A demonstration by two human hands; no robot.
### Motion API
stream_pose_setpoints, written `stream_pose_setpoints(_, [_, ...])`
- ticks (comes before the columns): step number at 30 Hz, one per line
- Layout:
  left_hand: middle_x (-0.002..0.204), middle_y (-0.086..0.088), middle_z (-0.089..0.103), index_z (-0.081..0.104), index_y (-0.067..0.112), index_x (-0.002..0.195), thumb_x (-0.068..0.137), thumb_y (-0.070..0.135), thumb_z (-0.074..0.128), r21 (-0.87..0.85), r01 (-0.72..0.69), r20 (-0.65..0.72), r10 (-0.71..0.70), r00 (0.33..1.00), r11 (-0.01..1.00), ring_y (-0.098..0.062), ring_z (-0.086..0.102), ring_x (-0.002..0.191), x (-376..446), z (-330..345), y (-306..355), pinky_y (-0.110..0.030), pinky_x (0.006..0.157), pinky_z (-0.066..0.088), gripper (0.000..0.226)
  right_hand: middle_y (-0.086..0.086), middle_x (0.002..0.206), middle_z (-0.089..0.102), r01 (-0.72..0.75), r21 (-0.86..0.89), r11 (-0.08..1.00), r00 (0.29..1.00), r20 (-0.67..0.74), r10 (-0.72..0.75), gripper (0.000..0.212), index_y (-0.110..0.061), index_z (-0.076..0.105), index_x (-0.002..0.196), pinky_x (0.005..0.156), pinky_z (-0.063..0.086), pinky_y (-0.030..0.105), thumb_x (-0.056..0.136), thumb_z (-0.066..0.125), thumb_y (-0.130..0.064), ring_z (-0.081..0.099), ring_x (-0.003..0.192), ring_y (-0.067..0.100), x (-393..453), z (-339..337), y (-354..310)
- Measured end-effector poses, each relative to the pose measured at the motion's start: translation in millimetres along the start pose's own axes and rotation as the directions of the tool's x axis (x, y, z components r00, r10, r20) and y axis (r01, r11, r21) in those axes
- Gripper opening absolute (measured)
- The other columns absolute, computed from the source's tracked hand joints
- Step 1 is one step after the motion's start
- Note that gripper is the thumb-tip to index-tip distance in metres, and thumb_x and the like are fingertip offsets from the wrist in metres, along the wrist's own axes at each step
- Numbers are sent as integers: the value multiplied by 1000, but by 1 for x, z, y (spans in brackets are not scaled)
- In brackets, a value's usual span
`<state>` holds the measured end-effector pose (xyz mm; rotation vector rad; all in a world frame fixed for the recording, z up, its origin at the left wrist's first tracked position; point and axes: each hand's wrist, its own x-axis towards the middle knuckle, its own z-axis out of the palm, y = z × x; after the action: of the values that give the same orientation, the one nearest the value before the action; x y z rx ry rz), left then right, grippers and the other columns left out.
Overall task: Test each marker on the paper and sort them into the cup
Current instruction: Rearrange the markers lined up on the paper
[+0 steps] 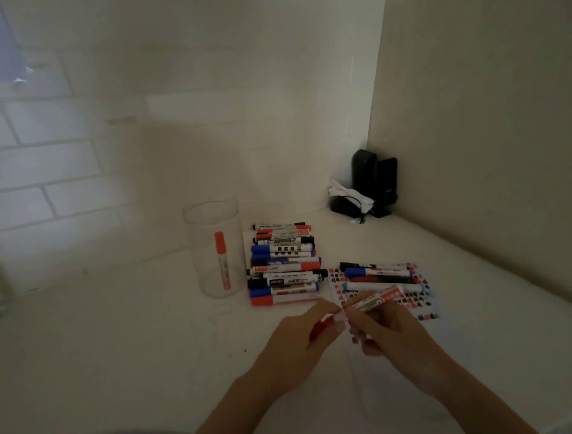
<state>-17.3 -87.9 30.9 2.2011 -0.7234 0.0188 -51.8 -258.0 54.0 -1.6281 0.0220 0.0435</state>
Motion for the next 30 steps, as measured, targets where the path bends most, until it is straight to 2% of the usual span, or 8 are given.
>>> stream_pose_setpoints(4, [104, 28, 43, 33, 51, 131, 79, 61, 62, 138, 137, 28, -142, 989, 981, 6, 47, 94, -2, -1, -20, -14, 80, 40, 60, 10, 78, 68, -10, 95, 995, 985, -171, 26, 16, -9, 68, 96, 58, 45, 26, 91, 60, -22, 59, 66, 15, 4, -31, 5])
stream_pose_setpoints(6, [117, 22, 41, 36, 51, 127, 74, 70, 59, 249, 115, 38, -128, 991, 962, -4, 44, 107, 1, 4, -31, -24, 94, 41, 61, 11, 78, 69, -20, 58, 998, 972, -232, 33, 17, -7, 70, 94, 56, 44, 27, 91, 60, -21, 59, 65, 15, 5, -42, 13])
stream_pose_setpoints(9, [109, 11, 36, 39, 50, 125, 72, 80, 49, 376, 81, 87, -122, 989, 923, -11, 37, 102, 10, 15, -29, -29, 92, 37, 62, 10, 74, 68, -26, -85, 996, 956, -294, 0, 12, -10, 69, 90, 54, 47, 24, 87, 67, -22, 59, 60, 13, 10, -43, 24])
stream_pose_setpoints(13, [132, 4, 29, 37, 52, 129, 73, 82, 44, 460, 87, 121, -160, 980, 884, -18, 26, 126, 24, 29, -24, -38, 105, 23, 64, 2, 56, 61, -6, -312, 950, 927, -359, -112, 22, -11, 63, 71, 49, 47, 22, 87, 67, -26, 55, 48, 11, 18, -36, 38])
stream_pose_setpoints(16, [119, 5, 34, 41, 51, 128, 75, 82, 40, 495, 67, 92, -128, 987, 866, -17, 31, 119, 24, 33, -30, -34, 100, 25, 61, -3, 55, 63, -49, -405, 913, 895, -424, -140, 30, -13, 62, 64, 50, 43, 13, 89, 63, -30, 59, 49, 8, 20, -33, 52])
stream_pose_setpoints(20, [107, 8, 36, 42, 51, 127, 71, 86, 31, 519, 49, 44, -84, 995, 853, -11, 33, 103, 22, 35, -35, -28, 87, 25, 66, -8, 58, 65, -49, -454, 890, 905, -396, -152, 24, -16, 67, 69, 52, 42, 4, 90, 63, -27, 60, 52, -5, 19, -32, 55])
stream_pose_setpoints(24, [104, 8, 37, 44, 50, 126, 69, 86, 27, 512, 52, 27, -77, 997, 857, -10, 32, 98, 22, 36, -36, -30, 87, 28, 70, -11, 58, 62, -37, -519, 854, 913, -366, -183, 20, -19, 64, 70, 54, 41, 2, 85, 69, -31, 58, 55, -9, 17, -33, 54])
stream_pose_setpoints(30, [106, 9, 36, 45, 51, 125, 75, 82, 37, 512, 65, 22, -89, 996, 856, -9, 31, 101, 22, 37, -35, -31, 91, 28, 60, -15, 65, 59, -17, -562, 827, 918, -336, -209, 20, -30, 57, 69, 56, 38, 0, 85, 68, -35, 55, 60, -4, 17, -31, 52])
